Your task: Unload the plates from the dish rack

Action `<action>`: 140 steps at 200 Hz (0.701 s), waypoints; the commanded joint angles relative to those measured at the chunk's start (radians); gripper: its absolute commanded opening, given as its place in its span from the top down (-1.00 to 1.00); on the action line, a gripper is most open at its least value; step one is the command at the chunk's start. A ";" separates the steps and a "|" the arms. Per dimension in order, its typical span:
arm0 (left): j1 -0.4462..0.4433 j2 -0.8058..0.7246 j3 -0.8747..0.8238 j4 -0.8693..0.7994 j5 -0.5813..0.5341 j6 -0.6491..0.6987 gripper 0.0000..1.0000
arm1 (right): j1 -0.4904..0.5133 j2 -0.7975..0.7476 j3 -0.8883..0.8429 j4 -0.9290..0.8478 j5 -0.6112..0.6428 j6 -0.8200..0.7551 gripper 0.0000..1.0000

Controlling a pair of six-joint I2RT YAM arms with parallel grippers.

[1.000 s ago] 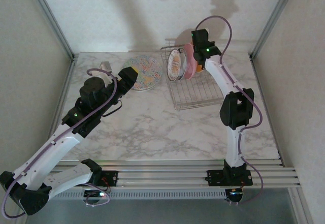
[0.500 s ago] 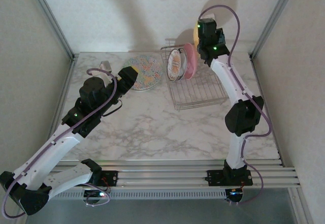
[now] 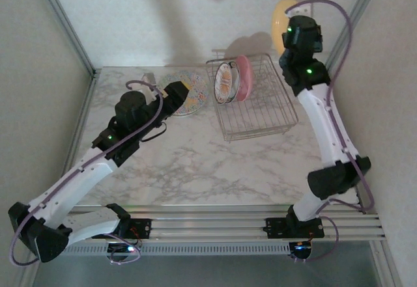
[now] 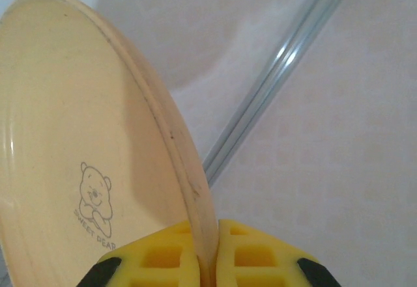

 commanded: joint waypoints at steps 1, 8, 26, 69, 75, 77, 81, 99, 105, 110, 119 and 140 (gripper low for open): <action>-0.014 0.062 0.065 0.077 0.077 0.008 -0.55 | -0.017 -0.115 -0.039 -0.071 -0.109 0.157 1.00; -0.017 0.087 0.079 0.088 0.092 0.007 -0.56 | -0.024 -0.145 -0.047 -0.110 -0.167 0.209 1.00; -0.025 0.152 0.124 0.108 0.128 0.013 -0.56 | -0.033 -0.199 -0.072 -0.177 -0.305 0.318 1.00; -0.050 0.294 0.255 0.104 0.188 0.044 -0.57 | -0.044 -0.247 -0.087 -0.280 -0.626 0.575 1.00; -0.051 0.310 0.272 0.095 0.193 0.051 -0.57 | -0.043 -0.252 -0.090 -0.283 -0.660 0.608 1.00; -0.051 0.315 0.277 0.091 0.193 0.055 -0.57 | -0.044 -0.252 -0.092 -0.284 -0.670 0.617 1.00; -0.051 0.324 0.288 0.084 0.193 0.061 -0.57 | -0.043 -0.252 -0.095 -0.285 -0.690 0.638 1.00; -0.051 0.364 0.337 0.042 0.193 0.083 -0.57 | -0.043 -0.252 -0.103 -0.301 -0.779 0.704 1.00; -0.051 0.373 0.352 0.030 0.193 0.092 -0.56 | -0.043 -0.253 -0.105 -0.306 -0.803 0.718 1.00; -0.051 0.382 0.363 0.019 0.192 0.098 -0.56 | -0.042 -0.252 -0.107 -0.310 -0.824 0.724 1.00; -0.051 0.393 0.378 0.011 0.190 0.110 -0.56 | -0.037 -0.252 -0.111 -0.319 -0.849 0.735 1.00; -0.051 0.415 0.398 -0.004 0.186 0.121 -0.56 | -0.028 -0.255 -0.126 -0.336 -0.890 0.750 1.00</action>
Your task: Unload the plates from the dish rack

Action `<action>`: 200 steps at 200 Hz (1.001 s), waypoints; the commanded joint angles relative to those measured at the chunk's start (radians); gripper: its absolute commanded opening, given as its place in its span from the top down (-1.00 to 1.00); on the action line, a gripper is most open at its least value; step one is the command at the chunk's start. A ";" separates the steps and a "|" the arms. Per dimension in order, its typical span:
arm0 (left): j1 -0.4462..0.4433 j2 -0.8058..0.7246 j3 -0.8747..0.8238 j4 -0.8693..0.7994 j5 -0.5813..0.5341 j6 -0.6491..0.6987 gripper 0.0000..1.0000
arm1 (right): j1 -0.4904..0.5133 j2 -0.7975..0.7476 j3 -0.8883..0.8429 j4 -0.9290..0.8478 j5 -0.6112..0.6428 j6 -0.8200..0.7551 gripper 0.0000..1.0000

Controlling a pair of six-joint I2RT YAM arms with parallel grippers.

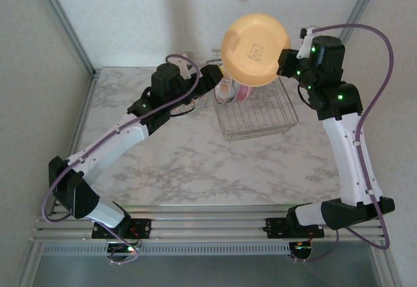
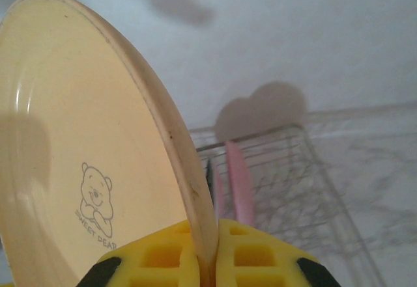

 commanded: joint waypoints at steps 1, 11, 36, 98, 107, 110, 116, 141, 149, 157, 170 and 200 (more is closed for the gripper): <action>-0.006 0.021 0.050 -0.033 0.021 0.046 -0.56 | 0.010 -0.013 -0.014 -0.002 -0.123 0.084 1.00; -0.006 0.032 0.059 -0.047 0.016 0.050 -0.55 | 0.014 -0.018 -0.024 -0.005 -0.134 0.087 1.00; -0.005 0.054 0.085 -0.078 0.006 0.059 -0.51 | 0.024 -0.020 -0.045 -0.005 -0.163 0.092 1.00; -0.004 0.083 0.116 -0.164 -0.029 0.076 0.47 | 0.035 -0.020 -0.082 0.005 -0.187 0.094 1.00; -0.004 0.081 0.113 -0.175 -0.036 0.073 0.74 | 0.038 -0.020 -0.086 0.008 -0.190 0.091 1.00; -0.004 0.080 0.112 -0.178 -0.037 0.071 0.82 | 0.039 -0.020 -0.086 0.009 -0.191 0.087 1.00; -0.004 0.079 0.110 -0.184 -0.041 0.068 0.95 | 0.043 -0.021 -0.088 0.009 -0.193 0.081 1.00; -0.001 0.063 0.096 -0.201 -0.048 0.060 1.00 | 0.062 -0.018 -0.084 0.006 -0.202 0.051 1.00; 0.003 0.052 0.087 -0.202 -0.048 0.055 1.00 | 0.069 -0.017 -0.079 0.000 -0.201 0.040 0.92; 0.007 0.039 0.077 -0.200 -0.050 0.049 1.00 | 0.077 -0.017 -0.074 -0.005 -0.199 0.030 0.68; 0.017 0.013 0.055 -0.192 -0.047 0.036 1.00 | 0.087 -0.019 -0.070 -0.008 -0.196 0.016 0.28; 0.055 -0.072 -0.027 -0.160 -0.010 -0.007 1.00 | 0.123 -0.034 -0.065 -0.021 -0.166 -0.023 -0.36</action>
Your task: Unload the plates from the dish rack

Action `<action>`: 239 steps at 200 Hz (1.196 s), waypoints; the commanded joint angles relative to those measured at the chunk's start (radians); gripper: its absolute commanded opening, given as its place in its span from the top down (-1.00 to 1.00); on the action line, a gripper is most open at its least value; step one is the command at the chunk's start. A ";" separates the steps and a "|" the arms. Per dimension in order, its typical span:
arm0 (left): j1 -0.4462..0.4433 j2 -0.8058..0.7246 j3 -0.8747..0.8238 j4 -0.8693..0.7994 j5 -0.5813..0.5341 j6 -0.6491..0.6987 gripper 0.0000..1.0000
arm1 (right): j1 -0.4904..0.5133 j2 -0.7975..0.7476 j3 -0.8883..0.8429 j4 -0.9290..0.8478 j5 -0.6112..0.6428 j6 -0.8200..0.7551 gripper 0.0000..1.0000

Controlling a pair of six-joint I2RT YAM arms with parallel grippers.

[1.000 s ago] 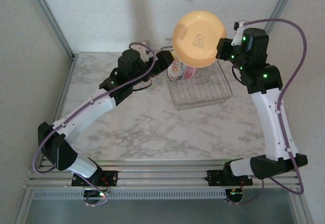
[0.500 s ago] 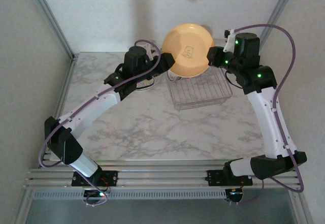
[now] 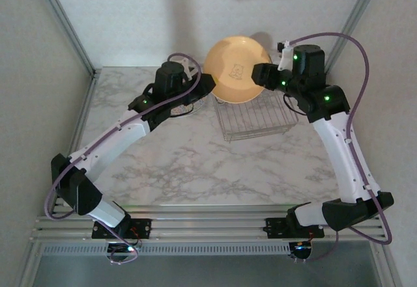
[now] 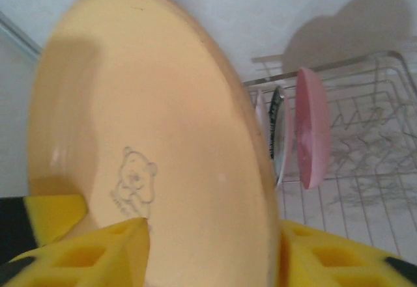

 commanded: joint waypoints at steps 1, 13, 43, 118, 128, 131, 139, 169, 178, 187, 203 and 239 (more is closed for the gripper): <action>0.036 -0.087 -0.056 0.001 0.007 -0.039 1.00 | 0.031 -0.033 0.027 0.012 -0.012 -0.045 -0.37; 0.053 -0.126 -0.094 -0.011 0.017 -0.049 1.00 | 0.048 -0.040 0.026 0.000 0.006 -0.064 -0.48; 0.103 -0.252 -0.235 -0.051 0.023 -0.076 1.00 | 0.092 -0.064 -0.005 -0.006 0.032 -0.099 -0.54; 0.231 -0.616 -0.728 -0.196 0.017 -0.180 1.00 | 0.324 -0.144 -0.145 0.031 0.097 -0.301 -0.57; 0.239 -0.643 -0.786 -0.201 0.014 -0.200 1.00 | 0.350 -0.153 -0.163 0.032 0.083 -0.327 -0.58; 0.241 -0.651 -0.798 -0.202 0.013 -0.207 1.00 | 0.357 -0.156 -0.168 0.032 0.077 -0.332 -0.58; 0.244 -0.669 -0.842 -0.200 0.008 -0.221 1.00 | 0.364 -0.163 -0.183 0.032 0.049 -0.340 -0.59; 0.247 -0.692 -0.951 -0.171 -0.002 -0.252 1.00 | 0.375 -0.174 -0.207 0.000 0.025 -0.350 -0.59; 0.247 -0.688 -0.975 -0.164 -0.004 -0.256 1.00 | 0.376 -0.175 -0.210 -0.011 0.032 -0.354 -0.59; 0.247 -0.683 -0.998 -0.149 -0.005 -0.261 1.00 | 0.375 -0.180 -0.217 -0.015 0.042 -0.351 -0.59; 0.247 -0.670 -1.033 -0.114 -0.001 -0.271 1.00 | 0.375 -0.185 -0.229 -0.012 0.058 -0.349 -0.59; 0.248 -0.595 -1.086 -0.013 0.009 -0.281 1.00 | 0.375 -0.184 -0.247 -0.003 0.076 -0.330 -0.59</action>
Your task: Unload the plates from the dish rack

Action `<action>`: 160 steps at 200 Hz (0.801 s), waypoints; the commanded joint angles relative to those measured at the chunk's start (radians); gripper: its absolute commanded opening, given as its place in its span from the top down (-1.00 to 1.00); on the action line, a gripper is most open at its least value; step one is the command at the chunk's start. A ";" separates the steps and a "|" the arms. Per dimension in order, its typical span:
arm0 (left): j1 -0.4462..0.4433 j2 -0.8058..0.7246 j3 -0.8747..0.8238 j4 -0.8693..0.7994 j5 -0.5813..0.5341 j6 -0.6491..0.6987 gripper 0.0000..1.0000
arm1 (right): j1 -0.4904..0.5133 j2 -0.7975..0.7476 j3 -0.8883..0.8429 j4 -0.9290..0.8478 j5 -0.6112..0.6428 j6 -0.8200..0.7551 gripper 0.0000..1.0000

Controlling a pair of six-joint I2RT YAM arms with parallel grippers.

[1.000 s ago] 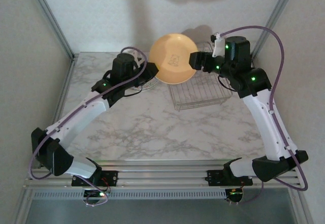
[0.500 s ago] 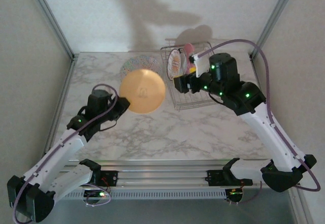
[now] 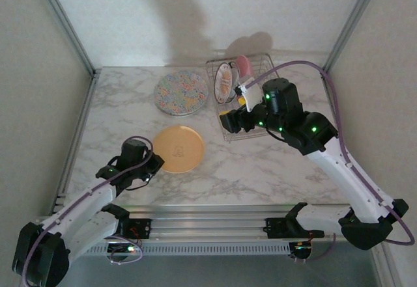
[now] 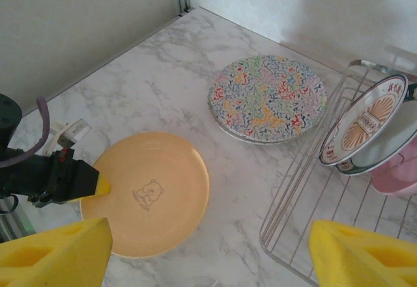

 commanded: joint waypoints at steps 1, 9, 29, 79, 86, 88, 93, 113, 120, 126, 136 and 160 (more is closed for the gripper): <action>0.009 0.042 -0.029 0.122 0.005 -0.024 1.00 | 0.008 -0.013 -0.019 0.001 0.016 0.002 -0.59; 0.009 0.065 -0.036 0.151 0.009 -0.027 1.00 | 0.008 -0.014 -0.022 0.004 0.012 0.008 -0.59; 0.009 0.123 -0.039 0.208 0.013 -0.030 1.00 | 0.008 -0.015 -0.030 0.009 0.022 0.015 -0.59; 0.009 0.259 -0.022 0.280 0.021 -0.003 1.00 | 0.008 -0.002 -0.028 0.003 0.066 0.019 -0.59; 0.008 0.272 -0.016 0.280 0.016 0.003 1.00 | 0.008 0.000 -0.028 0.004 0.066 0.019 -0.59; 0.009 0.275 -0.014 0.280 0.015 0.006 1.00 | 0.008 0.001 -0.028 0.004 0.066 0.020 -0.59; 0.009 0.281 -0.013 0.280 0.013 0.008 1.00 | 0.007 0.003 -0.028 0.005 0.068 0.020 -0.59; 0.011 0.309 -0.013 0.293 0.008 0.014 1.00 | 0.008 0.010 -0.028 0.012 0.070 0.023 -0.59; 0.010 0.321 -0.013 0.298 0.008 0.016 1.00 | 0.008 0.013 -0.027 0.014 0.073 0.025 -0.59; 0.010 0.332 -0.012 0.302 0.010 0.018 1.00 | 0.008 0.016 -0.026 0.013 0.083 0.026 -0.59; 0.011 0.350 -0.009 0.308 0.015 0.022 1.00 | 0.008 0.020 -0.021 0.012 0.102 0.028 -0.60; 0.010 0.388 -0.003 0.319 0.021 0.033 1.00 | 0.008 0.037 0.001 0.002 0.181 0.028 -0.63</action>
